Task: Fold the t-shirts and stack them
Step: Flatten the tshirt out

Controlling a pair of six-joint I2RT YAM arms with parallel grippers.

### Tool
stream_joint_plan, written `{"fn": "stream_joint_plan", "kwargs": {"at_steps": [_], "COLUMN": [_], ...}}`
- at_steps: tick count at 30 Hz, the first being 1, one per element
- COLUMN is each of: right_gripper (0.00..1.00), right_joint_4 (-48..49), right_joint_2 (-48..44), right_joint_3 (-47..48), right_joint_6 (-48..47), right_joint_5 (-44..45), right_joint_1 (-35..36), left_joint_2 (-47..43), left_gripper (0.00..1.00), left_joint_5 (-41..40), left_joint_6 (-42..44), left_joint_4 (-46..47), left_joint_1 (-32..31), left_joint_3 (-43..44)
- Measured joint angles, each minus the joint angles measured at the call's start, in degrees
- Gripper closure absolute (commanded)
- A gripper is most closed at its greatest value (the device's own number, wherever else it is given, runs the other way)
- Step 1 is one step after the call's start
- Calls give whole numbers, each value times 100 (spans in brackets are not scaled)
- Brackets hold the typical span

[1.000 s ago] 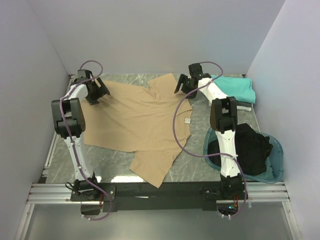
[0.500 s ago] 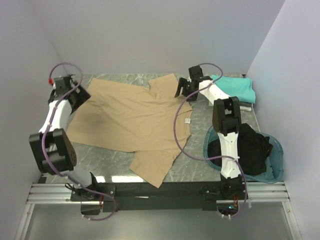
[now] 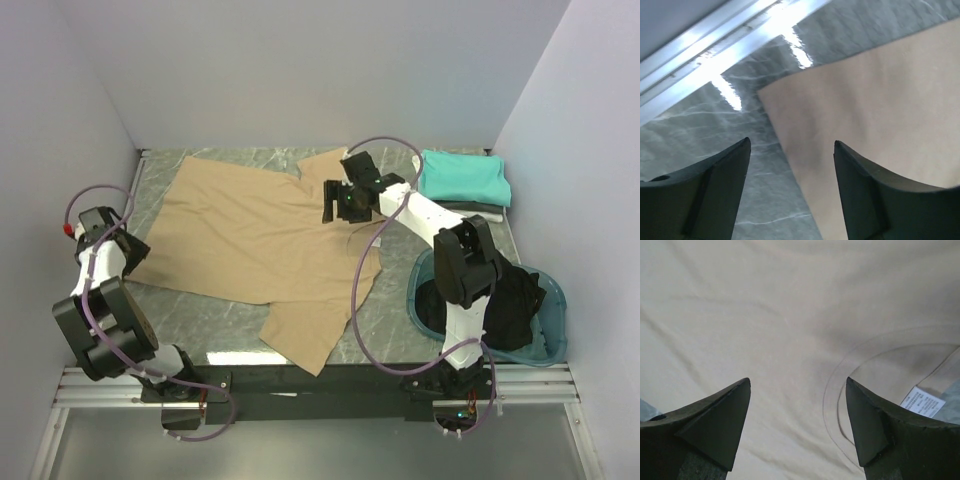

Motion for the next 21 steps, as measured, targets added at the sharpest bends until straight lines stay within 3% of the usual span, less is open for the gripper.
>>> {"fn": "stream_joint_plan", "kwargs": {"at_steps": [8, 21], "right_gripper": [18, 18], "right_joint_4": [39, 184], "right_joint_2": [-15, -7], "right_joint_3": [-549, -772], "right_joint_6": [133, 243], "right_joint_5": [-2, 13], "right_joint_1": [39, 52], "left_joint_2": [-90, 490], "left_gripper": [45, 51], "left_joint_5": [-304, -636], "left_joint_6": [87, 116], "left_joint_4": [184, 289], "left_joint_1": [122, 195], "left_joint_3": [-149, -236]}}
